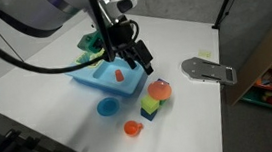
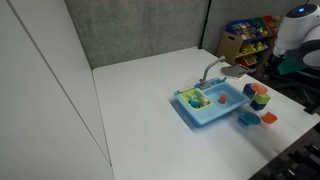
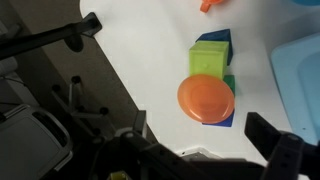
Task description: Put the orange plate on the sink
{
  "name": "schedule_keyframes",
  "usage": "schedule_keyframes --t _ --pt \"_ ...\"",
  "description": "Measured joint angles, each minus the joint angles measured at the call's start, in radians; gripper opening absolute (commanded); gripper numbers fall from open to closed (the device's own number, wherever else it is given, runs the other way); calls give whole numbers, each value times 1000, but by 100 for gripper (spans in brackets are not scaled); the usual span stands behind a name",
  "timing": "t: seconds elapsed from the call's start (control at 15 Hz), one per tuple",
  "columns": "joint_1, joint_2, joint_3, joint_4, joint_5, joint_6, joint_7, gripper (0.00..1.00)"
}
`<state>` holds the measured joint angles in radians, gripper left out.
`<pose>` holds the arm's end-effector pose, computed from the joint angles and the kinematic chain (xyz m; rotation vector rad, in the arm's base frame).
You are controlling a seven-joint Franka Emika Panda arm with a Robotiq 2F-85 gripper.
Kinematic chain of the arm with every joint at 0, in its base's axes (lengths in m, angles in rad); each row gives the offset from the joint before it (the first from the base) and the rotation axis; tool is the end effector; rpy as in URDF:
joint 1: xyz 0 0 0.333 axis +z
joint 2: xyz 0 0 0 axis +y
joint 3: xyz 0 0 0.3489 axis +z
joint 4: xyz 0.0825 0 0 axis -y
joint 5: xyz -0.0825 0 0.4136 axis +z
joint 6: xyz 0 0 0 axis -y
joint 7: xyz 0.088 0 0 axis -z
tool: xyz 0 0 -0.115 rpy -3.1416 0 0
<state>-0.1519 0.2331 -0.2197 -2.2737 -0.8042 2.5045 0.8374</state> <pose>0.5223 -0.2024 0.2567 2.5348 -0.7031 0.1458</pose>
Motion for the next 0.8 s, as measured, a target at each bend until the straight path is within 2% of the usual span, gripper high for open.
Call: schedule_keyframes --t 0.8 --pt "54 192 -54 51 -135 137 201 100"
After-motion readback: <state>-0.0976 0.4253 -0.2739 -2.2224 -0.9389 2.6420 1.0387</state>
